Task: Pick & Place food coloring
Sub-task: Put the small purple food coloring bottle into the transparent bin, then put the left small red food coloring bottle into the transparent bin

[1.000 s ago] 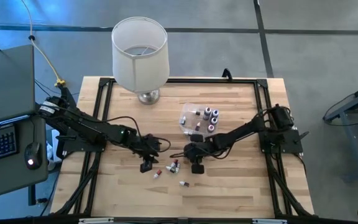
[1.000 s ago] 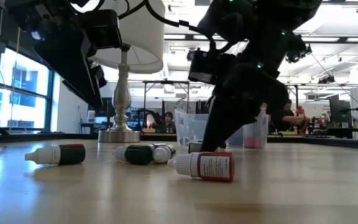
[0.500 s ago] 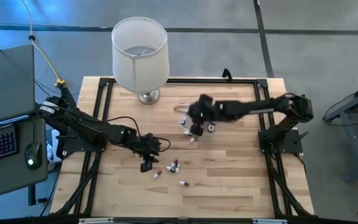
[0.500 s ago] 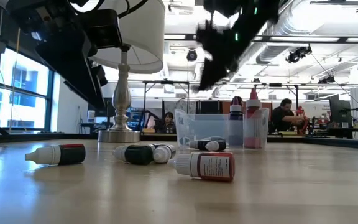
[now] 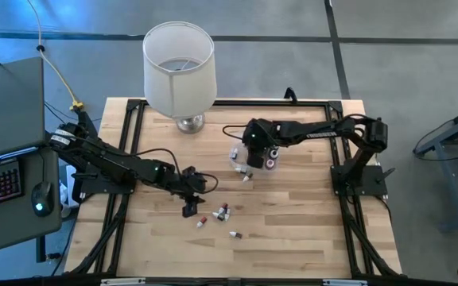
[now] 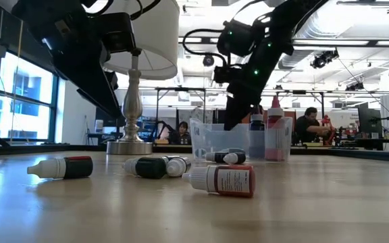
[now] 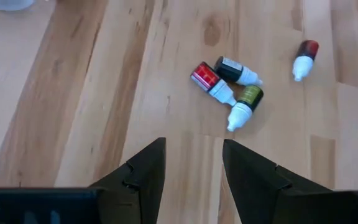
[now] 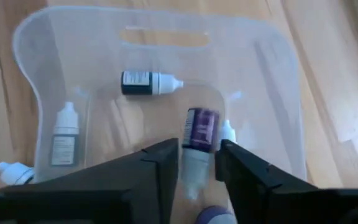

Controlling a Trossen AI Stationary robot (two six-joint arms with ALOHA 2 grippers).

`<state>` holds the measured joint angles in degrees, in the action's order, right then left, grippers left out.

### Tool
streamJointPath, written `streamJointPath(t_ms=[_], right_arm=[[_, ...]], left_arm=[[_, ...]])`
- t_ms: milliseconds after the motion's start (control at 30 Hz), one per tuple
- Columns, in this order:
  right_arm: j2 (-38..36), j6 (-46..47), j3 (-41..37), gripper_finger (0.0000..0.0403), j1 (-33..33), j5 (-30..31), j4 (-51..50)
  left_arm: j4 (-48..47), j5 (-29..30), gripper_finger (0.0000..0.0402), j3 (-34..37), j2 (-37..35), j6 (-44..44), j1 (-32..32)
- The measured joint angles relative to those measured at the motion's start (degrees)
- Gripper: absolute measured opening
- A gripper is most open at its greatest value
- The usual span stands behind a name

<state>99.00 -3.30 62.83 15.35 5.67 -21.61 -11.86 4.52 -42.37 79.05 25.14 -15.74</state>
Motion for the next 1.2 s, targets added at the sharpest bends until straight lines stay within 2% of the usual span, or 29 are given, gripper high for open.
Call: streamJointPath(t_ms=[167, 367, 533, 667, 800, 967, 1067, 1200], right_arm=[[-0.3, -0.7, 0.0, 0.0163, -0.4, 0.0, 0.1], [-4.5, -0.7, 0.0, 0.0168, -3.6, 0.0, 0.3], [-9.8, 2.1, 0.2, 0.0149, -9.8, -0.2, 0.6], [-10.4, 3.2, 0.2, 0.0139, -16.5, -0.2, 1.8], [-9.3, 3.3, 0.2, 0.0138, -22.7, 1.2, 4.4], [-8.7, 3.5, 0.1, 0.0138, -28.7, 7.7, 5.6], [-8.7, 3.4, 0.1, 0.0138, -31.2, 10.7, 6.0], [-8.7, 3.4, 0.1, 0.0138, -33.0, 10.8, 6.0]], left_arm=[[0.2, 4.5, 0.0158, 0.0, 0.0, 0.0, 0.0], [1.4, 5.0, 0.0158, 0.0, 0.0, -1.2, 0.0], [1.5, -3.6, 0.0158, 0.0, 0.0, -1.3, 0.0], [1.7, -13.2, 0.0158, 0.0, 0.3, 6.7, -0.2], [2.7, -17.7, 0.0158, 0.1, 2.6, 16.3, -1.2], [3.8, -18.5, 0.0158, 0.0, 4.5, 25.4, -3.8], [5.4, -18.3, 0.0158, -0.4, 6.2, 26.9, -4.6], [0.6, -17.7, 0.0158, -5.2, 9.2, 26.1, -5.0]])
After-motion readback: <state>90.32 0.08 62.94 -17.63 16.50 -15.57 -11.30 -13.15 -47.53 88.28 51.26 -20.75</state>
